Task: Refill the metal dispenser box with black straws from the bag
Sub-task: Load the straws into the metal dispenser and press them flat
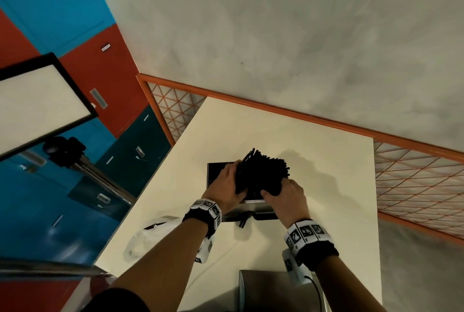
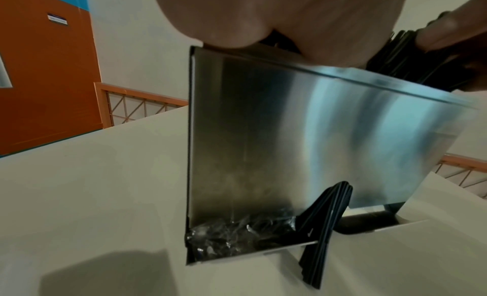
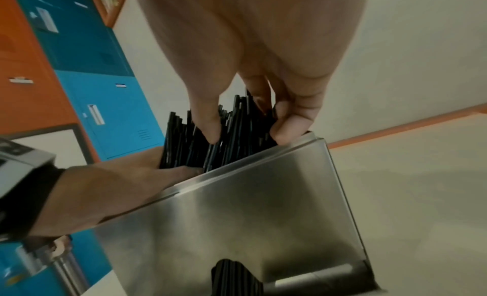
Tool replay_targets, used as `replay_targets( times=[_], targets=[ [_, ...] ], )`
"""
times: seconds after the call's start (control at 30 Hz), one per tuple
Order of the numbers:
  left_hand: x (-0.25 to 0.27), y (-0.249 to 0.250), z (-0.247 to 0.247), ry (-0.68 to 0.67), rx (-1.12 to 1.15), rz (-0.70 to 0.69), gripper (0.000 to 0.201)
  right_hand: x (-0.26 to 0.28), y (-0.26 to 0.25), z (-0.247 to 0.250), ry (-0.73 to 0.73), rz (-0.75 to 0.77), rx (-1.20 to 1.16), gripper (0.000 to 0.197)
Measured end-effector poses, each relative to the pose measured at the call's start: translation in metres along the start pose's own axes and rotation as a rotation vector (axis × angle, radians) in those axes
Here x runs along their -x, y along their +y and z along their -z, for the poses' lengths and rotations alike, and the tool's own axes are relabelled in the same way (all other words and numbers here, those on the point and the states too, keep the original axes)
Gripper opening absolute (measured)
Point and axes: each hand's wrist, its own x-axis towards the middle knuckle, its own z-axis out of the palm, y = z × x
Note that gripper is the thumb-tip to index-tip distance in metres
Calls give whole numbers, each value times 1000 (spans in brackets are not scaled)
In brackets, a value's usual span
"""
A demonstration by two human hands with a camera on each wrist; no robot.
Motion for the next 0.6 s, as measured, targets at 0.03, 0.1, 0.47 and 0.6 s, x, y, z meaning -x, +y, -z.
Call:
replay_targets(
  times=[0.03, 0.1, 0.47, 0.6],
  targets=[
    [0, 0, 0, -3, 4, 0, 88, -2, -2, 0, -16, 8, 36, 47],
    [0, 0, 0, -10, 15, -9, 90, -6, -4, 1, -53, 23, 110, 45],
    [2, -1, 2, -69, -3, -75, 104, -18, -19, 10, -234, 179, 237, 29],
    [2, -4, 1, -85, -13, -95, 105, -16, -14, 14, -271, 172, 182, 29]
  ],
)
